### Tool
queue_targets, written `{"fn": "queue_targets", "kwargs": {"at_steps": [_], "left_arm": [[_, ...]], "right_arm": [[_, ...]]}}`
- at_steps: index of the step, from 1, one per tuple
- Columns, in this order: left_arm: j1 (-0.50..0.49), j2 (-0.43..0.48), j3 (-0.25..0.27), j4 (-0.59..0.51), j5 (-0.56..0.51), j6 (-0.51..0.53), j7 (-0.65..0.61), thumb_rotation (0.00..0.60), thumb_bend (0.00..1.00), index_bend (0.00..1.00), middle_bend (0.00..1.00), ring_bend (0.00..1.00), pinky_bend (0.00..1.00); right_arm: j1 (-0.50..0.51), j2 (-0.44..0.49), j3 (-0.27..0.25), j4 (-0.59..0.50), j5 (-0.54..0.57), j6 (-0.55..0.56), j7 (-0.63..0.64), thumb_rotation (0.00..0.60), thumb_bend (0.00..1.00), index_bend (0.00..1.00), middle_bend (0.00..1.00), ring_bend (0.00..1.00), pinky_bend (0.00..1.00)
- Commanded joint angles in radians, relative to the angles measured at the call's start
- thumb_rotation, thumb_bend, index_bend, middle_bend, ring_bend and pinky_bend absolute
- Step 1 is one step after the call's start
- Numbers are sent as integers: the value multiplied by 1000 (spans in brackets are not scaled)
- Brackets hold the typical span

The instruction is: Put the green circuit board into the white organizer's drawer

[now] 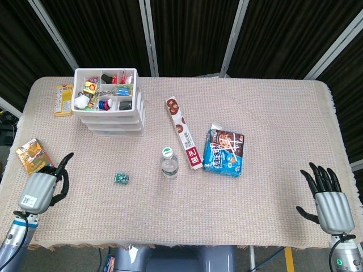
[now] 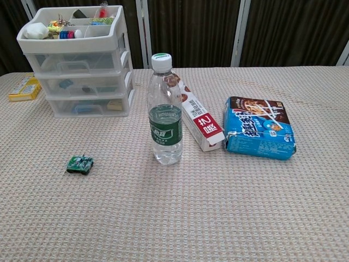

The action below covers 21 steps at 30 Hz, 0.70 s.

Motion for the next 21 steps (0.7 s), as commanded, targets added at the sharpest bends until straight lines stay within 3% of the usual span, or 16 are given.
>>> {"fn": "queue_targets", "kwargs": {"at_steps": [1, 8, 15, 21], "left_arm": [[-74, -28, -62, -77, -162, -153, -61, 600, 753, 0, 856, 762, 577], [-184, -86, -163, -117, -459, -352, -81, 600, 801, 0, 897, 800, 603], [-285, -168, -246, -50, -695, -428, -50, 600, 801, 0, 898, 801, 603], [-338, -229, -276, 20, -803, -457, -46, 600, 801, 0, 898, 801, 603]], "right_arm": [[0, 0, 0, 0, 1, -1, 1, 600, 17, 130, 0, 0, 0], [3, 3, -1, -3, 4, -9, 7, 600, 17, 132, 0, 0, 0], [6, 10, 1, -11, 17, -24, 26, 600, 17, 133, 0, 0, 0], [7, 11, 1, -14, 19, -26, 28, 600, 16, 134, 0, 0, 0]]}}
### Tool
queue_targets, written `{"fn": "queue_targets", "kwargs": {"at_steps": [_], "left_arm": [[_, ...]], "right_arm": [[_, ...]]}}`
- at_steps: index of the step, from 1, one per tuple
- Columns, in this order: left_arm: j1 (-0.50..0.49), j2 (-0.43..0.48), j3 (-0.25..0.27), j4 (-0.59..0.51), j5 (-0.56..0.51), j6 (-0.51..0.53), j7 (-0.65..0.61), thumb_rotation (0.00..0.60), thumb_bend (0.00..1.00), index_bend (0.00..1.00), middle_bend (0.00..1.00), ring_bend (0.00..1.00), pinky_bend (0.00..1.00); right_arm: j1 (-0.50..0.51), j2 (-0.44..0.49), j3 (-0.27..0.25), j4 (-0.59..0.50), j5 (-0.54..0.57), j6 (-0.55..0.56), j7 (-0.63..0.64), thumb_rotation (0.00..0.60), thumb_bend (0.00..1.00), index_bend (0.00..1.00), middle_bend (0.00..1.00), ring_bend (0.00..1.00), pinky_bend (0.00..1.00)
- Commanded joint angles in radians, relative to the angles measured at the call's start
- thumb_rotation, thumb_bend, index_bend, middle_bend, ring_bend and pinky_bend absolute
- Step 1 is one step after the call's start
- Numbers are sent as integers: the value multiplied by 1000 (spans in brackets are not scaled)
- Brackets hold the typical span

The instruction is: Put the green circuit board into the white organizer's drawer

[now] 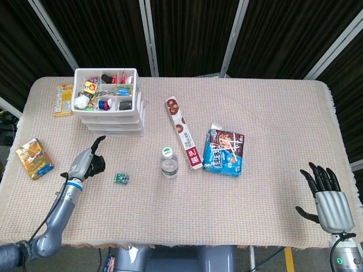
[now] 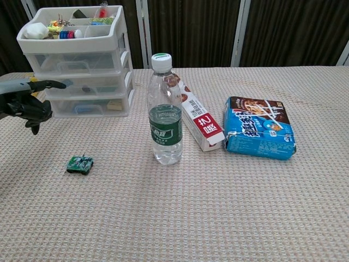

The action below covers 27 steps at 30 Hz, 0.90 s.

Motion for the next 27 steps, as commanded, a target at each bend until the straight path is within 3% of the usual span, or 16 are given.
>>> {"fn": "queue_targets", "kwargs": {"at_steps": [1, 12, 27], "left_arm": [[-41, -44, -27, 52, -64, -33, 4, 600, 801, 0, 898, 801, 603], [-125, -125, -46, 186, -166, -80, 26, 600, 802, 0, 898, 801, 603], [-177, -200, -70, 281, -226, -95, 14, 600, 801, 0, 899, 802, 603]], "right_arm": [[0, 0, 1, -1, 4, -2, 1, 600, 16, 134, 0, 0, 0], [1, -4, 3, -6, 9, -3, -6, 600, 17, 134, 0, 0, 0], [-2, -3, 4, -8, 14, -1, -5, 600, 17, 134, 0, 0, 0]]}}
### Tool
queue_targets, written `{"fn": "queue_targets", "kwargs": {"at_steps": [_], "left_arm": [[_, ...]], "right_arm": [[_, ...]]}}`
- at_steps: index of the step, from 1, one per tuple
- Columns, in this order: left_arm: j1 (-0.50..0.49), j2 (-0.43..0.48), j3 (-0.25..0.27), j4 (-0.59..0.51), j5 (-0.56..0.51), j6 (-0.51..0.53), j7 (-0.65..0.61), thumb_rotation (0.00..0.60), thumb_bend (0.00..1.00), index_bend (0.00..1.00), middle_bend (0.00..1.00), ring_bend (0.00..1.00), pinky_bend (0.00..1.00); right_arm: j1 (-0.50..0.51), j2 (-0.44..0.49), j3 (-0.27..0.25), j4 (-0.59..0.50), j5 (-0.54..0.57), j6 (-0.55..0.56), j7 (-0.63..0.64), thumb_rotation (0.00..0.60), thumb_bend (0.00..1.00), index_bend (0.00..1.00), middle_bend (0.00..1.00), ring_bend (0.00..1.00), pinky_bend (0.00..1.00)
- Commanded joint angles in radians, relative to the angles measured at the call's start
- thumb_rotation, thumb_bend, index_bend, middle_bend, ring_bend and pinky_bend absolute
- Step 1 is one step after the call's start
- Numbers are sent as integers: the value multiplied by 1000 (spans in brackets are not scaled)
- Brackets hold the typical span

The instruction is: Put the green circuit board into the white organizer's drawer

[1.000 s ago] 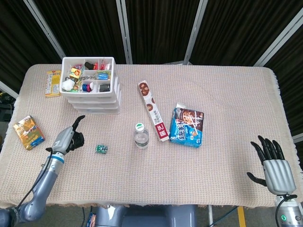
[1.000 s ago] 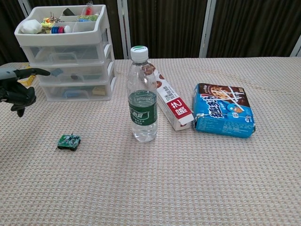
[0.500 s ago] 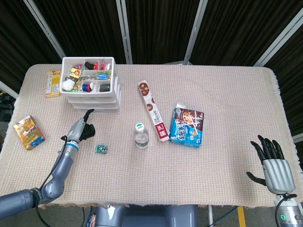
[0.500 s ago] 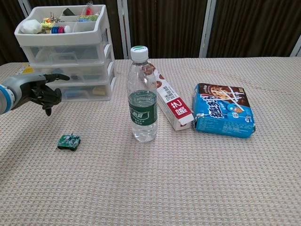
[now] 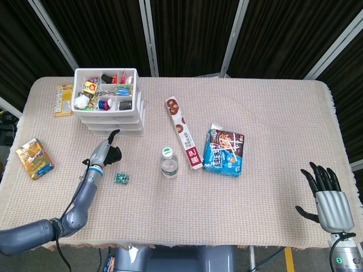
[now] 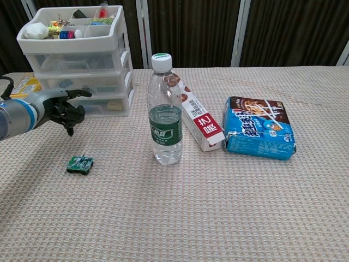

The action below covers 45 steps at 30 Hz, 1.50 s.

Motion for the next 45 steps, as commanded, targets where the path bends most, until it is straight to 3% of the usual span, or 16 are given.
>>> {"fn": "queue_targets", "kwargs": {"at_steps": [1, 11, 18, 24, 34, 45], "left_arm": [[-6, -12, -8, 14, -5, 4, -8, 600, 801, 0, 899, 802, 603], [-10, -25, -23, 27, -16, -8, -37, 600, 802, 9, 903, 804, 603], [-1, -31, -72, 27, -67, -72, -133, 600, 829, 157, 927, 819, 603], [4, -36, -85, 38, -32, -85, -181, 600, 833, 193, 931, 823, 603], [12, -31, -65, 24, 2, -78, -196, 600, 836, 206, 932, 825, 603], [91, 27, -17, -93, 96, -31, -237, 600, 836, 214, 930, 824, 603]], "right_arm": [[0, 1, 0, 0, 0, 0, 1, 600, 16, 134, 0, 0, 0], [0, 0, -1, -2, 0, -1, -3, 600, 17, 134, 0, 0, 0], [-1, -1, 0, -1, 1, 0, -11, 600, 19, 133, 0, 0, 0], [0, -1, 0, -1, 2, 0, -12, 600, 17, 133, 0, 0, 0], [-3, 0, -2, -4, 1, 3, -14, 600, 17, 135, 0, 0, 0], [-5, 1, -3, -4, -6, 10, -20, 600, 17, 136, 0, 0, 0]]}}
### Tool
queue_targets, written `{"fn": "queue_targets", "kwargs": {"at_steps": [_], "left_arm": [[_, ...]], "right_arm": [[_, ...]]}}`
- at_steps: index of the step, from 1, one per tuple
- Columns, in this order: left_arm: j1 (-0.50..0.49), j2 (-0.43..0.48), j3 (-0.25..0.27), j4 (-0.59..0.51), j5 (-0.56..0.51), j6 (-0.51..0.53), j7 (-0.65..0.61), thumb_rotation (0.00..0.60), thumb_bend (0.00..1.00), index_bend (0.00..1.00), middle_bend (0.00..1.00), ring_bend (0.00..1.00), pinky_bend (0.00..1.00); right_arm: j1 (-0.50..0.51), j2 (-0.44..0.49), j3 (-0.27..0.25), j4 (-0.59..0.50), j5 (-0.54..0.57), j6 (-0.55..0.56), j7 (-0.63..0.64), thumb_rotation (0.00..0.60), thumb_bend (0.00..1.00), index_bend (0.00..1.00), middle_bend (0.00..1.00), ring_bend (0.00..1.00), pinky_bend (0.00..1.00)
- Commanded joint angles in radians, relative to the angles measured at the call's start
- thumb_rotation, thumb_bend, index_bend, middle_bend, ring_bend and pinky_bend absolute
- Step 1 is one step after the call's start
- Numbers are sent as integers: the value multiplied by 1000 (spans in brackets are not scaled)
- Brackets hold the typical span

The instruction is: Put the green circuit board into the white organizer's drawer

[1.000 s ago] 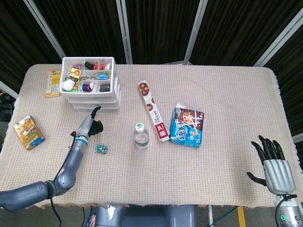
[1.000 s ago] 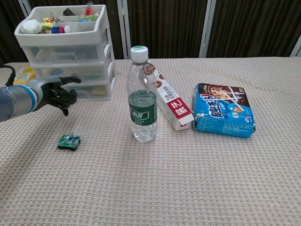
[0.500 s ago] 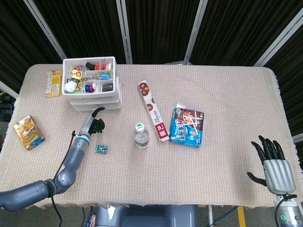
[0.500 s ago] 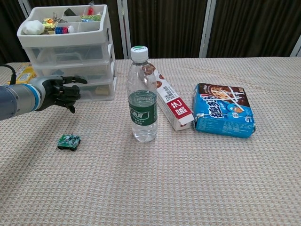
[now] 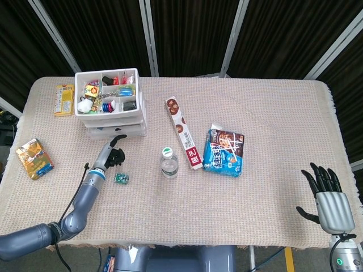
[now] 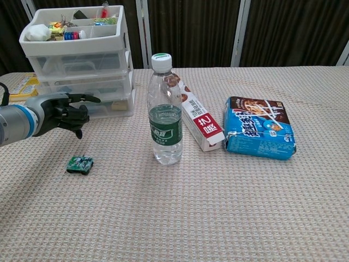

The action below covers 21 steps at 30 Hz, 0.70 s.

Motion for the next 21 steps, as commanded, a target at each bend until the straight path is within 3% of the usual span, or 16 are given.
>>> {"fn": "queue_targets", "kwargs": {"at_steps": [1, 5, 12, 18, 21], "left_arm": [[31, 22, 10, -37, 23, 23, -25, 600, 835, 213, 929, 824, 603], [85, 61, 44, -92, 79, 62, -42, 600, 835, 218, 927, 823, 602], [143, 108, 159, -95, 286, 199, 63, 600, 837, 220, 927, 823, 602], [144, 130, 218, -39, 496, 344, 223, 600, 836, 209, 928, 823, 606], [125, 136, 220, -20, 512, 364, 341, 600, 835, 179, 929, 823, 610]], "right_arm": [[0, -1, 0, -1, 0, 1, -2, 600, 17, 136, 0, 0, 0], [-1, -1, 2, -1, 1, 3, -5, 600, 17, 136, 0, 0, 0], [-2, 0, 3, -3, 2, 5, -7, 600, 17, 136, 0, 0, 0], [-2, 0, 5, -4, 5, 4, -8, 600, 17, 136, 0, 0, 0], [-2, 0, 5, -6, 7, 4, -9, 600, 17, 136, 0, 0, 0]]}}
